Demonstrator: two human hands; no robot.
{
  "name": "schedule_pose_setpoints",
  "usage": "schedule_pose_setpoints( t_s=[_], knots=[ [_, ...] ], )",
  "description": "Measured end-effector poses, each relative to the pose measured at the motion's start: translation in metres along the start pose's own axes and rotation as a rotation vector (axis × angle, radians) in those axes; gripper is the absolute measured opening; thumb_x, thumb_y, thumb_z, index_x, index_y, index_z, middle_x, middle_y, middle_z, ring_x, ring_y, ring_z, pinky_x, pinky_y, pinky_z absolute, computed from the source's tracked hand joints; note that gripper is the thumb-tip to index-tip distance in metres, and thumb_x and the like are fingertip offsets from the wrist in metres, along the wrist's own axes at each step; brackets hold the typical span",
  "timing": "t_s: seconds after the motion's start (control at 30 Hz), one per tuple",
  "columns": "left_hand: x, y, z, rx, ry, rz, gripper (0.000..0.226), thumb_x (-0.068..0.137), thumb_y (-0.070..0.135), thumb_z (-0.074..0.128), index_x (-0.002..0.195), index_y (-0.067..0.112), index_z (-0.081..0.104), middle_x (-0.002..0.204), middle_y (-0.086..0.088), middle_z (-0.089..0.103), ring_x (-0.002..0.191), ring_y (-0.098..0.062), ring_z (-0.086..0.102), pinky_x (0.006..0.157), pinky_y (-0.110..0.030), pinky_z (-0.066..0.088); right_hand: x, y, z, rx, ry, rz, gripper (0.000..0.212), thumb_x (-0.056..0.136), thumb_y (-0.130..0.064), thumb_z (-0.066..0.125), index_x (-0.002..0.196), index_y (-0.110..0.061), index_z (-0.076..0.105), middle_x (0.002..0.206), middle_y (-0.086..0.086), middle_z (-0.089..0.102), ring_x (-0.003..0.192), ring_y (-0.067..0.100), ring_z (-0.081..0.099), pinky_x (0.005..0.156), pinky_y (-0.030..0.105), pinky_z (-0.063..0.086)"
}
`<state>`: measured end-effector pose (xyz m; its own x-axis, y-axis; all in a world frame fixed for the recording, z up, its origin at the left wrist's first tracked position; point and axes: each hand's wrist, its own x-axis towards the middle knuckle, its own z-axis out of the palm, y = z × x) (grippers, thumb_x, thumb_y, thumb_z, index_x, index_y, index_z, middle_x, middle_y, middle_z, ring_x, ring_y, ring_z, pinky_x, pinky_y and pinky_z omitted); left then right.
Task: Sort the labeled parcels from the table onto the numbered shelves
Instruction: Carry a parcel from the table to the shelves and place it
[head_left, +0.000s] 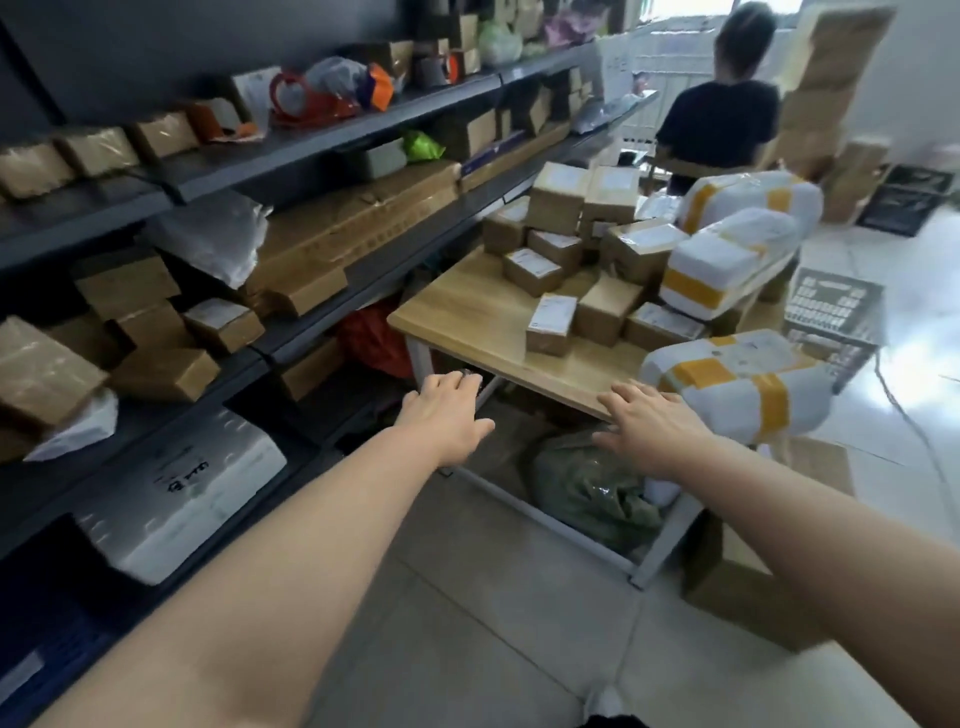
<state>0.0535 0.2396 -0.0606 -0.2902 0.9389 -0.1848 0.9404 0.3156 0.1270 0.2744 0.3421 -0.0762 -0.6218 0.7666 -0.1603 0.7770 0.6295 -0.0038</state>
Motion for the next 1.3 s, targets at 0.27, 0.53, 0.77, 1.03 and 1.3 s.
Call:
schedule_pose_setpoints(
  t_s=[0.27,0.53,0.77,1.03,1.3],
  knots=[
    [0.047,0.066,0.015,0.025,-0.078,0.181,0.064,0.097,0.047,0.047,0.15,0.02,0.023,0.155,-0.003,0.027,0.142,-0.028,0.022,0.112,-0.049,0.03,-0.029,0.076,0.024,0.002,-0.064,0.254,0.057,0.095,-0.057,0.038,0.14,-0.021,0.04,0.146,0.003,0.038,0.136,0.023,0.034,0.103,0.042,0.036],
    [0.096,0.131,0.026,-0.011,-0.205,0.214,0.067,0.098,0.048,0.047,0.152,0.019,0.02,0.156,-0.007,0.029,0.143,-0.028,0.023,0.113,-0.048,0.028,-0.02,0.135,0.04,0.021,-0.052,0.308,0.057,0.094,-0.056,0.041,0.14,-0.022,0.04,0.142,0.002,0.042,0.133,0.023,0.038,0.102,0.043,0.039],
    [0.154,0.203,0.038,-0.072,-0.255,0.171,0.073,0.097,0.045,0.051,0.154,0.016,0.016,0.158,-0.009,0.028,0.145,-0.028,0.023,0.115,-0.047,0.028,0.01,0.22,0.05,0.042,-0.061,0.321,0.057,0.095,-0.055,0.04,0.14,-0.021,0.038,0.147,0.004,0.037,0.135,0.024,0.035,0.105,0.044,0.037],
    [0.234,0.283,0.069,-0.161,-0.219,0.043,0.065,0.095,0.044,0.054,0.147,0.016,0.029,0.15,-0.007,0.036,0.137,-0.028,0.032,0.107,-0.047,0.034,0.034,0.293,0.092,0.271,-0.019,0.361,0.072,0.092,-0.054,0.047,0.148,-0.024,0.014,0.16,0.009,0.0,0.147,0.032,0.005,0.117,0.05,0.022],
    [0.276,0.309,0.087,-0.161,-0.18,-0.02,0.058,0.096,0.05,0.048,0.142,0.016,0.037,0.147,-0.012,0.039,0.134,-0.032,0.037,0.107,-0.045,0.034,0.046,0.31,0.114,0.634,-0.041,0.434,0.073,0.094,-0.052,0.046,0.151,-0.037,0.004,0.158,0.002,-0.025,0.147,0.033,-0.012,0.117,0.053,0.019]
  ],
)
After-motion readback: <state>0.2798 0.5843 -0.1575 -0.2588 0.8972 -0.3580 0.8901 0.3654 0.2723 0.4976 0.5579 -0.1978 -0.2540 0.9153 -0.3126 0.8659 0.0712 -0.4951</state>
